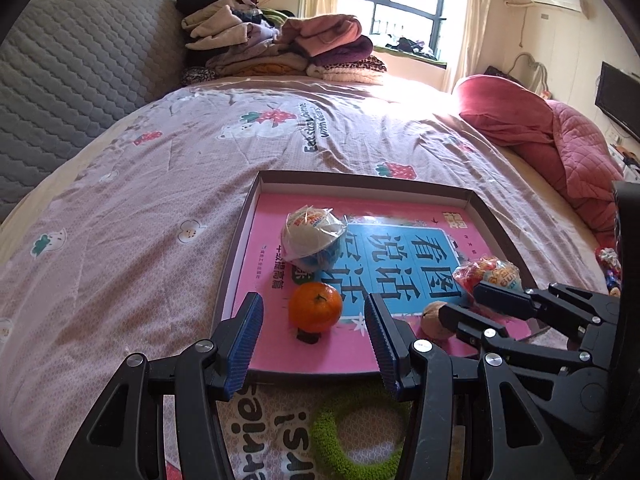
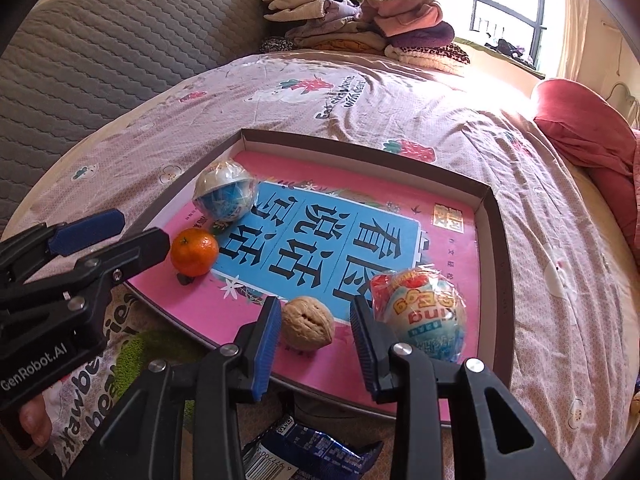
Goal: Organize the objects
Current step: 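Open the right tool to drop the walnut in the tray while the left tool withdraws, then withdraw both open tools from the tray toward the remaining items, then move the left tool to the white mesh bag while the right tool approaches the tangerine, then close the left tool on the mesh bag while the right tool grasps the tangerine, then lift and carry the mesh bag with the left tool while the right tool carries the tangerine to the tray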
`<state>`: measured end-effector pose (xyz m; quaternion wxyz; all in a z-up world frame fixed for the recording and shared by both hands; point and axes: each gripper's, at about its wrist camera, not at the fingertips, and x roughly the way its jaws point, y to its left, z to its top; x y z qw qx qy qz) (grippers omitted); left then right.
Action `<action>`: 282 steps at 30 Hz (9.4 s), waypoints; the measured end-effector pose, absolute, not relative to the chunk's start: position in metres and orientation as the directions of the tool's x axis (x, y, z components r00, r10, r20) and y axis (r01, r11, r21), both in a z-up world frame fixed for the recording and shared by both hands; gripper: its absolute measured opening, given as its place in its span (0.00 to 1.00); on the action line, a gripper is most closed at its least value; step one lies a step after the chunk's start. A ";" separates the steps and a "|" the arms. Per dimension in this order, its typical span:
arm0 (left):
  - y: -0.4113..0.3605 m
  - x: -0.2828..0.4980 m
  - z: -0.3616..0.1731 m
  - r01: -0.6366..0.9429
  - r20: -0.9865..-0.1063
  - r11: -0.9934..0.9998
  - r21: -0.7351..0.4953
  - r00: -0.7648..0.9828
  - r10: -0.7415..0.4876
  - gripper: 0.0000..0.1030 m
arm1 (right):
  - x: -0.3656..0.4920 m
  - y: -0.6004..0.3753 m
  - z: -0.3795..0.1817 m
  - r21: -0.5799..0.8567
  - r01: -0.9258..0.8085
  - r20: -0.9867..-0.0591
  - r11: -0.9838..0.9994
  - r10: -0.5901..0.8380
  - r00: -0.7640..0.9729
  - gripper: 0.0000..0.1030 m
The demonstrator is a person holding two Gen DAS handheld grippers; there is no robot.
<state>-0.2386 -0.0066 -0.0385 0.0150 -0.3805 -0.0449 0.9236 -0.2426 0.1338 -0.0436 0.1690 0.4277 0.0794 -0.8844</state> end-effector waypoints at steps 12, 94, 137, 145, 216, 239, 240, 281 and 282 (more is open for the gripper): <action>-0.002 -0.204 -0.025 -0.003 -0.689 -0.995 -0.096 -0.722 0.068 0.53 | -0.218 0.140 -0.007 0.020 0.362 -0.736 -0.932 -0.259 -0.626 0.36; 0.027 -0.071 0.026 -0.073 -0.660 -0.996 -0.051 -0.746 0.089 0.69 | -0.070 0.197 0.051 0.072 0.342 -0.568 -0.937 -0.321 -0.758 0.55; 0.036 -0.078 -0.019 -0.095 -0.754 -0.995 -0.042 -0.650 0.094 0.69 | -0.062 0.203 0.000 0.064 0.319 -0.670 -0.946 -0.278 -0.688 0.55; 0.040 -0.075 -0.027 -0.109 -0.776 -0.993 -0.035 -0.623 0.096 0.69 | -0.059 0.201 -0.007 0.056 0.321 -0.685 -0.946 -0.270 -0.677 0.55; 0.054 -0.135 -0.080 -0.197 -0.787 -0.974 -0.116 -0.579 0.211 0.69 | -0.094 0.202 -0.074 0.036 0.277 -0.777 -0.960 -0.201 -0.597 0.55; 0.059 -0.146 -0.084 -0.244 -0.772 -0.945 -0.218 -0.550 0.320 0.15 | -0.102 0.200 -0.081 0.104 0.290 -0.769 -0.951 -0.261 -0.583 0.40; 0.059 -0.146 -0.084 -0.244 -0.770 -0.944 -0.225 -0.549 0.325 0.14 | -0.102 0.201 -0.081 0.110 0.288 -0.768 -0.951 -0.265 -0.582 0.40; 0.023 -0.094 -0.019 -0.185 -0.635 -0.974 -0.134 -0.738 0.227 0.10 | -0.083 0.196 -0.042 0.126 0.326 -0.649 -0.937 -0.327 -0.687 0.39; 0.021 -0.093 -0.017 -0.184 -0.630 -0.974 -0.136 -0.742 0.228 0.10 | -0.084 0.197 -0.040 0.125 0.325 -0.646 -0.937 -0.326 -0.690 0.39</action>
